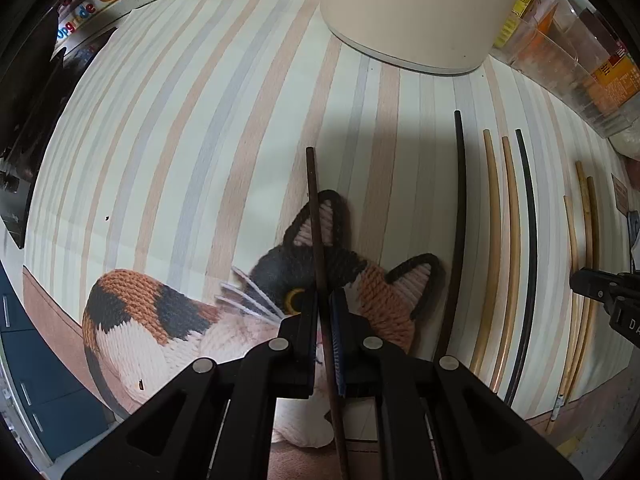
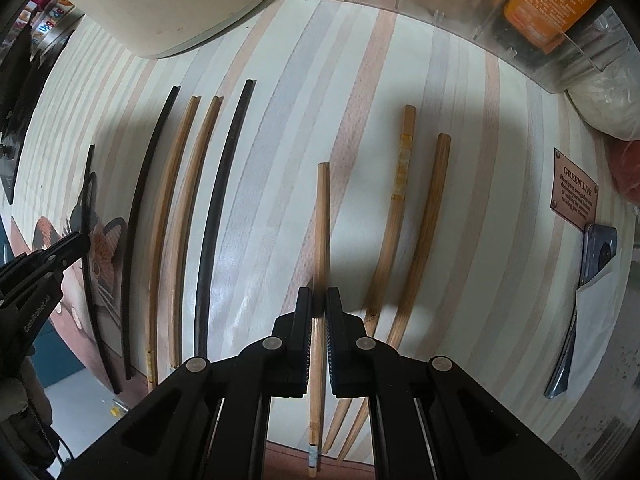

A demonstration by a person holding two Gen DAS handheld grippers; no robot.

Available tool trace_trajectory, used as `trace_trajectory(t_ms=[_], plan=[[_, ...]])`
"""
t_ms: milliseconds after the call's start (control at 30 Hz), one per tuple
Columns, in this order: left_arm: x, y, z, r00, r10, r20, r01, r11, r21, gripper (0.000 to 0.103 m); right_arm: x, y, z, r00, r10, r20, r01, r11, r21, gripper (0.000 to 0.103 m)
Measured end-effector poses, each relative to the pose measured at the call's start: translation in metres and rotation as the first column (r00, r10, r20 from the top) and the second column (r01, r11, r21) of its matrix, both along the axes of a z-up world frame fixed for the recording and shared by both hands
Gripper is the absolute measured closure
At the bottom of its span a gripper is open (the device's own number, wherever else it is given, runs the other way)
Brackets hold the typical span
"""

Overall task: Organize utensils
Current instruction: 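Grasp a dark chopstick with the left tool while the right tool grasps a light wooden one, then lift both chopsticks, insert them into the beige holder and open both tools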

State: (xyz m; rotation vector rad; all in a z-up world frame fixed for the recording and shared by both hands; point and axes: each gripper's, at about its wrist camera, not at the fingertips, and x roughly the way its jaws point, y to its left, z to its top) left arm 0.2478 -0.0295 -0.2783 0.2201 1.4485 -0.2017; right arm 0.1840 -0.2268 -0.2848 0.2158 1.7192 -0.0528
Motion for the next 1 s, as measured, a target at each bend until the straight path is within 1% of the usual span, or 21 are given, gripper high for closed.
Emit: trace_trajectory(t_ms=[200, 467, 567, 633, 733, 767, 833, 933, 1000], plan=[[0.001, 0.002, 0.000, 1.000, -0.002, -0.005, 0.002, 1.000, 0.000, 0.098, 0.001, 0.001, -0.001, 1.000, 0.002, 0.000, -0.002, 1.000, -0.015, 0.096], [0.004, -0.002, -0.001, 1.000, -0.017, 0.004, 0.017, 1.000, 0.016, 0.098, 0.003, 0.020, 0.002, 0.999, 0.040, -0.015, -0.041, 0.995, -0.087, 0.096], [0.005, -0.002, -0.001, 1.000, 0.020, 0.023, -0.020, 1.000, 0.003, 0.100, 0.003, 0.023, 0.003, 0.999, 0.039, -0.008, -0.039, 0.995, -0.095, 0.096], [0.005, -0.005, -0.001, 0.999, 0.015, 0.033, -0.016, 1.000, 0.018, 0.099, 0.000, 0.024, 0.005, 0.999, 0.029, 0.013, -0.028, 0.995, -0.095, 0.096], [0.003, -0.011, 0.001, 1.000, 0.001, 0.029, -0.001, 1.000, 0.006, 0.100, -0.008, 0.022, 0.007, 0.998, -0.001, 0.058, 0.006, 0.997, -0.077, 0.097], [0.001, -0.013, 0.004, 0.999, -0.003, 0.039, 0.004, 1.000, -0.001, 0.100, -0.011, 0.019, 0.009, 0.998, -0.010, 0.068, 0.015, 0.997, -0.071, 0.097], [-0.002, -0.015, 0.012, 0.999, -0.012, 0.046, 0.013, 1.000, -0.020, 0.100, -0.016, 0.015, 0.017, 0.994, -0.033, 0.105, 0.040, 0.997, -0.060, 0.097], [-0.006, -0.015, 0.025, 0.999, -0.006, 0.043, 0.009, 0.997, -0.075, 0.100, -0.019, 0.009, 0.035, 0.984, -0.051, 0.170, 0.060, 0.997, -0.048, 0.097], [-0.008, -0.015, 0.035, 0.998, -0.007, 0.063, 0.013, 0.996, -0.088, 0.100, -0.019, 0.005, 0.047, 0.975, -0.065, 0.212, 0.074, 0.997, -0.032, 0.097]])
